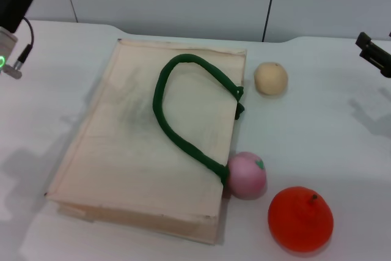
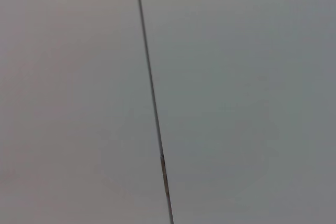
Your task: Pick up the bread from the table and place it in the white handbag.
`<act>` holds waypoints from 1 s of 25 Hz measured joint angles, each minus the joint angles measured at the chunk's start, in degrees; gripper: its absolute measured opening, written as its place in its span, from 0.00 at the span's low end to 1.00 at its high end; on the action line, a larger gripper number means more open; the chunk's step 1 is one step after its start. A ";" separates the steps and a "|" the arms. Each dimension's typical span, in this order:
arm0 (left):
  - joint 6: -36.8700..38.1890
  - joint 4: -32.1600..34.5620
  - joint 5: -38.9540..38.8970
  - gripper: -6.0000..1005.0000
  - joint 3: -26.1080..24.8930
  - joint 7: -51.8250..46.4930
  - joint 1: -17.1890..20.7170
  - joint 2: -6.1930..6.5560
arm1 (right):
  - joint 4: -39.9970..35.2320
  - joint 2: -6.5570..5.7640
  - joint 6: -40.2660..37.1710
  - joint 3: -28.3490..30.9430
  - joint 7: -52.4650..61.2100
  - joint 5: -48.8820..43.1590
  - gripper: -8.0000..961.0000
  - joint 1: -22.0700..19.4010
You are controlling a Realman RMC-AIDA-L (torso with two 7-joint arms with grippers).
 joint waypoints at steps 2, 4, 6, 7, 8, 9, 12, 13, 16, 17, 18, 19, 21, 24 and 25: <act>-2.37 0.24 0.45 0.77 -0.05 2.46 -0.29 -0.14 | 0.07 0.00 -0.08 0.97 -0.09 0.06 0.91 -0.01; -4.17 1.34 0.51 0.77 -0.15 5.50 -0.35 -0.21 | 0.38 0.00 -0.11 2.62 -0.71 0.11 0.91 -0.06; -6.51 3.46 0.15 0.77 -0.34 10.03 -0.31 -0.23 | 1.23 0.01 -0.33 4.82 -2.18 0.11 0.91 -0.29; -7.86 4.39 -0.29 0.77 -0.40 12.16 -0.28 -0.23 | 1.69 0.00 -0.48 6.13 -3.25 0.12 0.91 -0.44; -9.27 5.35 -0.92 0.77 -0.43 13.90 -0.28 -0.23 | 2.29 0.02 -0.63 7.72 -4.59 0.12 0.91 -0.66; -10.48 6.14 -1.65 0.77 -0.44 15.06 -0.35 -0.23 | 3.09 0.04 -0.65 9.53 -6.23 0.13 0.91 -0.86; -14.25 8.08 -5.49 0.77 -0.45 16.45 -0.79 -0.22 | 5.50 0.17 -0.71 14.58 -11.41 0.19 0.91 -1.46; -14.95 8.54 -6.69 0.77 -0.45 16.52 -0.88 -0.22 | 6.18 0.24 -0.78 16.12 -13.00 0.19 0.91 -1.68; -15.78 10.03 -9.65 0.77 -0.45 17.41 -0.92 -0.23 | 7.59 0.34 -0.96 19.05 -15.36 0.21 0.91 -2.20; -15.80 10.23 -9.99 0.77 -0.45 17.67 -0.86 -0.23 | 7.83 0.34 -0.98 19.47 -15.62 0.21 0.91 -2.23; -15.49 10.49 -10.16 0.77 -0.42 17.62 -0.59 -0.24 | 7.99 0.35 -1.03 19.86 -15.80 0.21 0.91 -2.24; -15.49 10.49 -10.16 0.77 -0.42 17.62 -0.59 -0.24 | 8.02 0.35 -1.09 20.12 -15.89 0.26 0.91 -2.24; -14.35 11.22 -10.17 0.77 -0.37 16.39 -0.04 -0.20 | 8.05 0.39 -1.34 20.87 -15.97 0.88 0.91 -2.24; -13.51 11.74 -9.49 0.77 -0.12 16.88 0.55 -0.13 | 8.08 0.45 -1.51 21.13 -16.08 1.57 0.91 -2.31; -13.43 11.76 -9.22 0.77 -0.04 17.61 0.62 -0.13 | 8.09 0.45 -1.53 21.18 -16.12 1.57 0.91 -2.32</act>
